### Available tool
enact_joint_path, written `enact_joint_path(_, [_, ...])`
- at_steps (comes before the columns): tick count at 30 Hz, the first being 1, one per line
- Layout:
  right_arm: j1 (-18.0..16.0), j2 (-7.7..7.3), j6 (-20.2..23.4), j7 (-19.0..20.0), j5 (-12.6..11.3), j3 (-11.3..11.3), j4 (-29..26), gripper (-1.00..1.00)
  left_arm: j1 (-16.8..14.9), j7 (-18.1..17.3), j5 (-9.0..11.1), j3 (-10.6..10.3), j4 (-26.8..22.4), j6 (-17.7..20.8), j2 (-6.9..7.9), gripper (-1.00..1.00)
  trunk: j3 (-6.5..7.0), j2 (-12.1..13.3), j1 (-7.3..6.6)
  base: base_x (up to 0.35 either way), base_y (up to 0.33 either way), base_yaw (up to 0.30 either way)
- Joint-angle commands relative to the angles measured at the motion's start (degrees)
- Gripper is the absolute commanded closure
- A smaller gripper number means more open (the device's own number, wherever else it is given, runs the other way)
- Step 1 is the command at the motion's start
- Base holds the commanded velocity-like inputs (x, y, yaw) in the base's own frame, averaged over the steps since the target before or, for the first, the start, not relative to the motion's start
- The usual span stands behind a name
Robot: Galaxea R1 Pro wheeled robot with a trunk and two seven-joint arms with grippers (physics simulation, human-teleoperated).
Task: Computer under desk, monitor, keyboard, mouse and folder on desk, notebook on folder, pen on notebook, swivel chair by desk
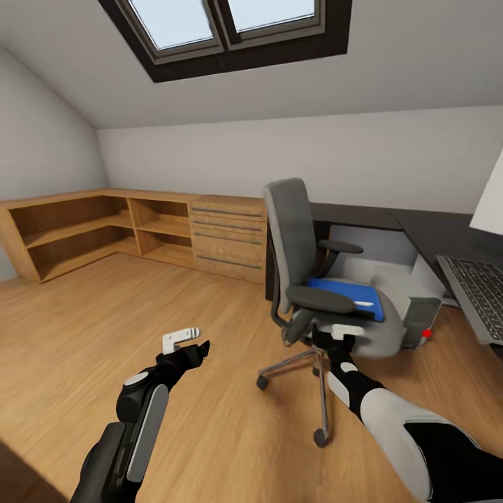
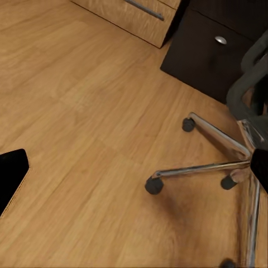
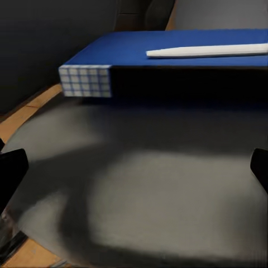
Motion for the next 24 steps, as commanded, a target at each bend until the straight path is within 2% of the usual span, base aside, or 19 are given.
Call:
enact_joint_path(1, [0.0,0.02,-0.2,-0.1,-0.1,0.0,0.1,-1.0,0.0,0.5,0.6,0.0,0.0,0.2,0.0,-1.0,-0.06,0.0,0.0,0.082,0.0,0.202])
enact_joint_path(11, [-0.1,0.03,-0.2,-0.1,-0.1,0.0,0.1,-1.0,0.0,0.5,0.5,0.0,0.0,0.2,0.0,-1.0,-0.06,0.0,0.0,0.01,0.0,0.19])
enact_joint_path(19, [-0.1,-0.03,-0.2,-0.1,-0.1,0.0,0.0,-1.0,0.0,0.5,0.5,0.0,0.0,0.2,0.0,-1.0,-0.04,0.0,0.0,0.0,0.0,0.009])
enact_joint_path(24, [-0.1,-0.06,-0.2,-0.1,-0.1,-0.1,0.0,-1.0,0.0,0.5,0.5,0.0,0.0,0.2,0.0,-1.0,0.17,0.0,0.0,0.0,0.0,-0.158])
